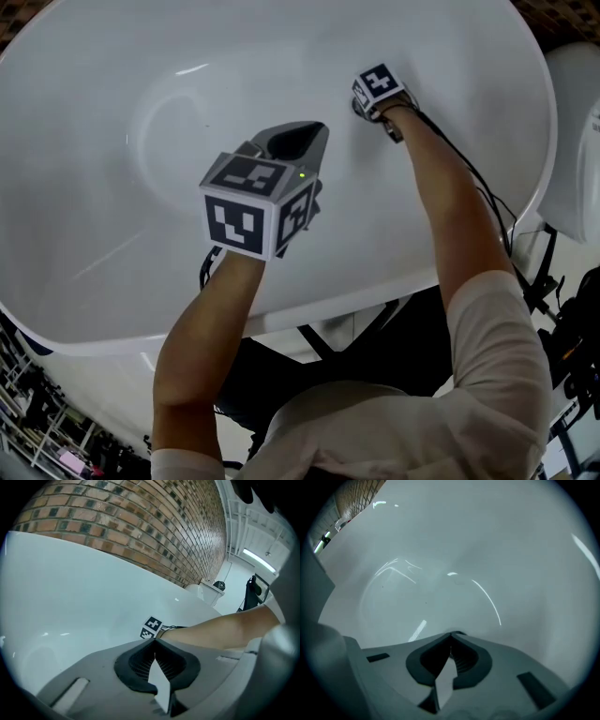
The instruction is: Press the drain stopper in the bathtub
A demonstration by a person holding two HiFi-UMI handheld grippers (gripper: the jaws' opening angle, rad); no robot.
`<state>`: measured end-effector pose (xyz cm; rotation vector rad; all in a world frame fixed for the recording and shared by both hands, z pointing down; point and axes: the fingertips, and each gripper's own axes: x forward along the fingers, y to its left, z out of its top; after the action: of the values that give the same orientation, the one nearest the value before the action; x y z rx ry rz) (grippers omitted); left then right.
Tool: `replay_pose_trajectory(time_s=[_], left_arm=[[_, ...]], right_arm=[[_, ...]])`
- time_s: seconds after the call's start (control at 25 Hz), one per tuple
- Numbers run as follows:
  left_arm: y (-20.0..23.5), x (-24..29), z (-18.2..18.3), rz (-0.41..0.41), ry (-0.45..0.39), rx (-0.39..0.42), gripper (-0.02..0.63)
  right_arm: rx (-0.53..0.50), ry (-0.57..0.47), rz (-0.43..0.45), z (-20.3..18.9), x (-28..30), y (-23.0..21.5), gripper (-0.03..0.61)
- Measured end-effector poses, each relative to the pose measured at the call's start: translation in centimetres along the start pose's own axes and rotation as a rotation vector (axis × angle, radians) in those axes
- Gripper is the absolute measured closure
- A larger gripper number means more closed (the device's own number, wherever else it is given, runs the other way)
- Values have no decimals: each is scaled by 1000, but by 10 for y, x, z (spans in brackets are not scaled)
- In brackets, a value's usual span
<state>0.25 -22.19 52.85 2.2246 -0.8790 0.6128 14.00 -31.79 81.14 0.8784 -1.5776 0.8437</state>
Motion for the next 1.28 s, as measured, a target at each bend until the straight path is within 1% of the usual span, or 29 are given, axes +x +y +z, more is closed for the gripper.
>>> replay_pose_trajectory(time_s=[0.2,0.32,0.48,0.6,0.72,0.88,1.0,1.2,1.28], left_arm=[[-2,-3,-15,-37,14,-80,607],[0,-2,-12,-43,8,-64,607],[-2,-2,-7,-53,-14,-75,607],[-12,-2,-3,-68,-23,-33,607],[-21,1,-2,-97,-22,-5,607],[-26,3,-2,-117,-27,-5,607],[-33,3,4,-127,-42,6,607],[-38,4,0,-147,-33,-3,607],[-38,3,-1,-150,-32,-3,607]], right_arm=[[4,51,2,-20,16,-1,565],[8,79,6,-30,26,-1,565],[10,96,-1,-38,34,-2,565],[-8,106,-30,-41,39,-6,563],[-28,112,-26,-39,39,-5,563],[-28,124,-6,-40,41,8,561],[-24,134,-13,-39,46,9,561],[-35,137,-46,-41,51,7,561],[-39,127,-43,-40,52,8,561]])
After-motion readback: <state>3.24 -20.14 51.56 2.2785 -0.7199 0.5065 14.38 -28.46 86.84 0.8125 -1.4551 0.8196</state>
